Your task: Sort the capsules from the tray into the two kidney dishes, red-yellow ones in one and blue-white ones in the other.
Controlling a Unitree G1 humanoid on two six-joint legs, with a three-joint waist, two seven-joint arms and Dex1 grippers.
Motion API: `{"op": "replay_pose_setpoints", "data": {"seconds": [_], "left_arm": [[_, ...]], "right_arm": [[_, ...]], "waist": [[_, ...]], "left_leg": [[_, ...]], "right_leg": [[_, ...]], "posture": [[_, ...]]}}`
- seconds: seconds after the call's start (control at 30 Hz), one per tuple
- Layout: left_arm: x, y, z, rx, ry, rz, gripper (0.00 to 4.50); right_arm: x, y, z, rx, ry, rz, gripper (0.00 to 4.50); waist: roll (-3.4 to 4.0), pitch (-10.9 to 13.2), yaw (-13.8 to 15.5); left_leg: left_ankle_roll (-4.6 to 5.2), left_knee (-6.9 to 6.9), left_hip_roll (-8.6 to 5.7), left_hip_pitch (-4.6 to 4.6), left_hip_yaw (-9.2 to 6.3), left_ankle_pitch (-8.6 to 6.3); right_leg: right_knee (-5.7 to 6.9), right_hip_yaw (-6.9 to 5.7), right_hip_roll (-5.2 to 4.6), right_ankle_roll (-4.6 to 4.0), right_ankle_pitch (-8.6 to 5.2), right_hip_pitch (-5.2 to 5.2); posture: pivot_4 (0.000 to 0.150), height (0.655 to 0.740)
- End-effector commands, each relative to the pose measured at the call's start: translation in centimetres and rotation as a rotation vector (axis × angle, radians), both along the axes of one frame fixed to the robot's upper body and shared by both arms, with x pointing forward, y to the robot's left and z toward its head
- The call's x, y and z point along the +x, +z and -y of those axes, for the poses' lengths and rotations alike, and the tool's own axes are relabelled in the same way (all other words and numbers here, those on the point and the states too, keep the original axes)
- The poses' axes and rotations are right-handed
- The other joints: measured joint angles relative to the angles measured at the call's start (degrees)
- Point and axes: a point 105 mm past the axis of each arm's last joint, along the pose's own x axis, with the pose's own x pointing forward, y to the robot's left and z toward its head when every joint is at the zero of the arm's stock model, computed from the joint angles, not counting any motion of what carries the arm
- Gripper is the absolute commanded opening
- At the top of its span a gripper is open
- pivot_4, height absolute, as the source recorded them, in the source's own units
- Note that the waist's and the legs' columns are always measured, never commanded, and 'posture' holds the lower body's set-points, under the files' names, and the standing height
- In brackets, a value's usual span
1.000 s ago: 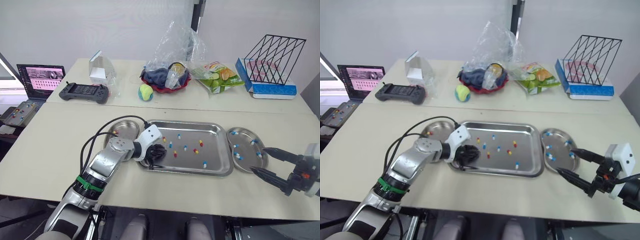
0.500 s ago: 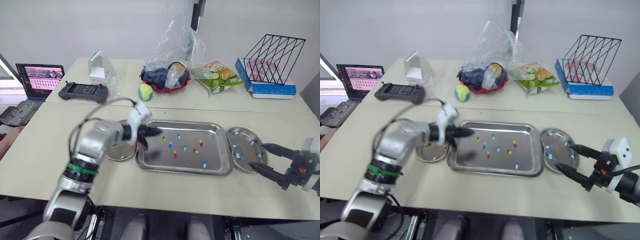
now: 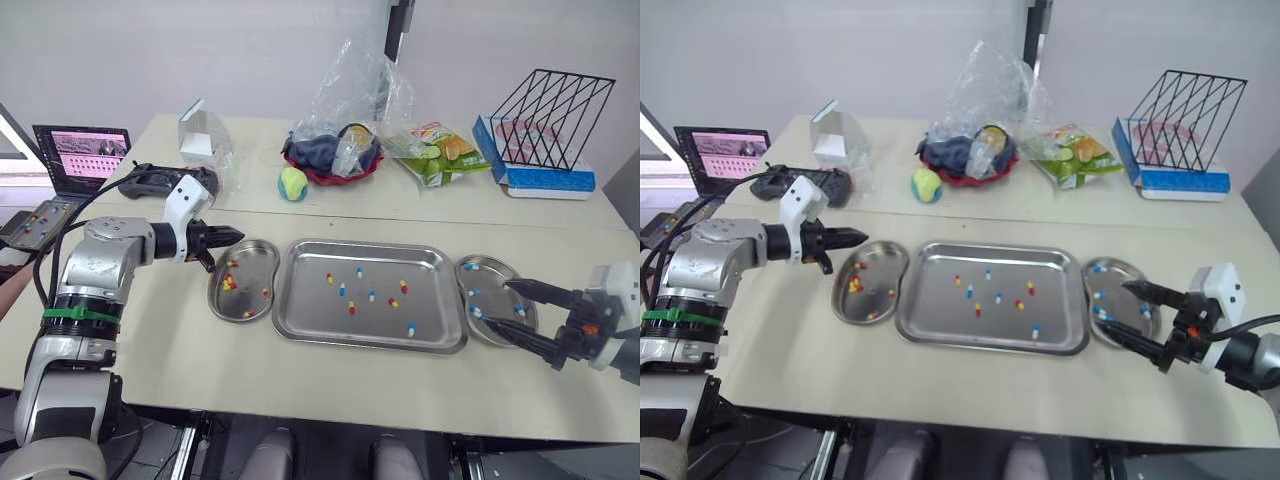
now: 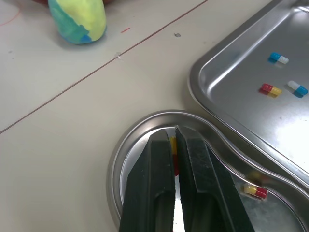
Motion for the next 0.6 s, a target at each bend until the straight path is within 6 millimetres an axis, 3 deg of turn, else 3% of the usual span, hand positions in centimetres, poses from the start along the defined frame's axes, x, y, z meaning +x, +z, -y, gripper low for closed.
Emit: {"op": "replay_pose_setpoints", "data": {"seconds": [0.03,0.17,0.37,0.6], "left_arm": [[0.0,-1.2,0.0,0.036,-0.011,0.002,0.03],[-0.3,-2.1,0.1,0.018,-0.017,-0.041,0.03],[-0.6,-1.7,-0.5,0.014,-0.022,-0.038,2.02],[-0.3,0.9,-3.2,-0.082,0.082,0.056,4.38]], "right_arm": [[0.1,0.6,0.0,-0.007,0.012,0.012,4.50],[0.1,0.7,0.0,-0.011,0.015,0.015,4.50],[0.2,0.7,-0.1,-0.010,0.020,0.013,4.50],[0.3,0.6,0.0,-0.008,0.019,0.014,4.50]], "waist": [[0.00,0.0,-0.1],[-0.03,0.0,-0.2],[-0.05,0.0,-0.3],[-0.04,0.0,-0.5]], "left_leg": [[0.00,0.00,0.01,0.00,0.00,0.00],[0.00,0.00,0.01,-0.01,0.00,0.00],[0.01,0.00,0.01,-0.02,0.00,0.00],[0.01,0.00,0.01,-0.01,0.00,0.00]], "right_leg": [[0.01,0.00,0.00,0.00,0.00,-0.01],[0.04,-0.01,0.00,0.00,0.00,-0.02],[0.10,-0.01,0.00,0.00,0.00,-0.06],[0.11,-0.01,0.00,0.00,0.00,-0.06]], "posture": [[0.150,0.7391],[0.150,0.7391],[0.150,0.7391],[0.150,0.7391]]}}
